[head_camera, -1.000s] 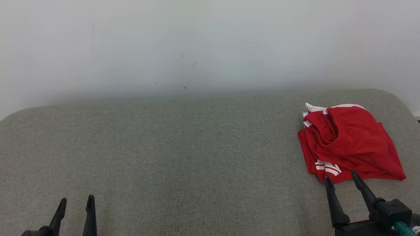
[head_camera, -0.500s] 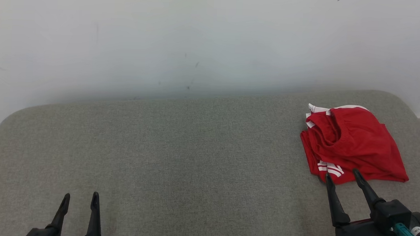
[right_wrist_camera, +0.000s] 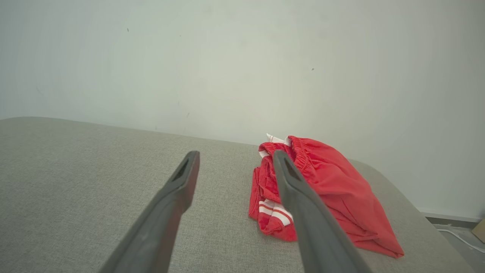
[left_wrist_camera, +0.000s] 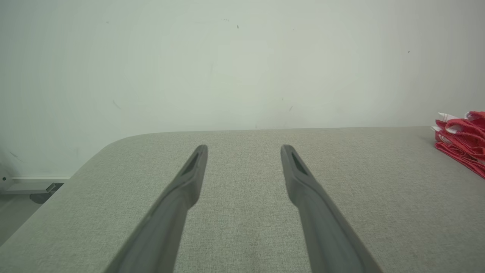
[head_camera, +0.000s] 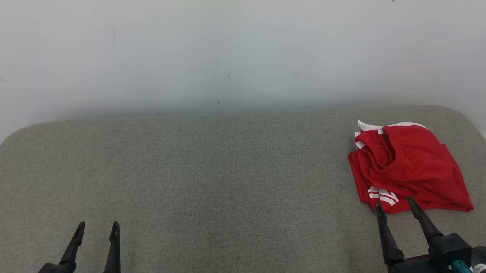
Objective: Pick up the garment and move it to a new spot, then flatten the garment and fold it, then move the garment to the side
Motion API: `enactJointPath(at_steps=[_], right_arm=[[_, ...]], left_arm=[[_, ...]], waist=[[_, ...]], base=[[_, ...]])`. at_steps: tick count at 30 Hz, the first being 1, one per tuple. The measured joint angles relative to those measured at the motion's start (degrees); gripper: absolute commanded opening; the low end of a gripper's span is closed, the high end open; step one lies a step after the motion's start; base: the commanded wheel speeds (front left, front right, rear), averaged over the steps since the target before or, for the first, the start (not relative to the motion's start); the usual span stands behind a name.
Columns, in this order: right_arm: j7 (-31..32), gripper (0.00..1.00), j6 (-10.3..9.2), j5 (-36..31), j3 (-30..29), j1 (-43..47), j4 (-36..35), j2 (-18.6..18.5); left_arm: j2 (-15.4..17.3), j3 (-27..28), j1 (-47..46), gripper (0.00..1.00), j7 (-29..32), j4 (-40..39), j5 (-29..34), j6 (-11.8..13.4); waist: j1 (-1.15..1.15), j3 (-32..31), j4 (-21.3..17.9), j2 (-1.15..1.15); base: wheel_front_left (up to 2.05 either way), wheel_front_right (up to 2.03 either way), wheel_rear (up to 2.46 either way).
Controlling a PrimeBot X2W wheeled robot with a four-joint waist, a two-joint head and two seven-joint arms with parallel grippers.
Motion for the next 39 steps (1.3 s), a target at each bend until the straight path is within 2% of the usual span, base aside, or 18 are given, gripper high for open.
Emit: enactJointPath(at_steps=[4, 5, 13, 17, 39], right_arm=[[0.0, 1.0, 0.0, -0.56, -0.38, 0.0, 0.01, 0.11], [0.01, 0.0, 0.0, -0.56, -0.38, 0.02, 0.11, 0.15], [0.57, 0.0, 0.24, -0.2, 0.49, 3.0, 3.54, 2.65], [1.2, 0.0, 0.67, 2.42, -0.63, 2.77, 3.82, 2.96], [6.65, 0.0, 4.14, 20.76, -6.04, 1.08, 4.97, 6.2]], left_arm=[[0.0, -0.02, -0.01, 1.0, 0.0, 0.0, 0.15, -0.01], [-0.03, -0.05, 0.0, 0.0, 0.01, 0.1, 0.16, 0.0], [-1.96, -0.47, 1.78, 0.0, 0.76, 3.46, -0.74, -0.18], [-2.16, 0.56, 1.75, 0.0, 1.36, 3.96, -2.56, -0.67], [-3.96, 4.85, -0.2, 0.0, 6.7, 5.15, -23.07, -3.69]], waist=[[0.0, -0.07, -0.02, 0.0], [0.0, -0.09, -0.01, 0.0], [0.0, -0.04, -0.02, 0.0], [0.0, 0.14, -0.06, 0.0], [0.01, 0.97, -0.2, 0.0]], base=[[0.0, 0.0, 0.0], [0.0, 0.0, 0.0], [0.0, 0.0, 0.0], [0.0, 0.0, 0.0], [0.0, 0.0, 0.0]])
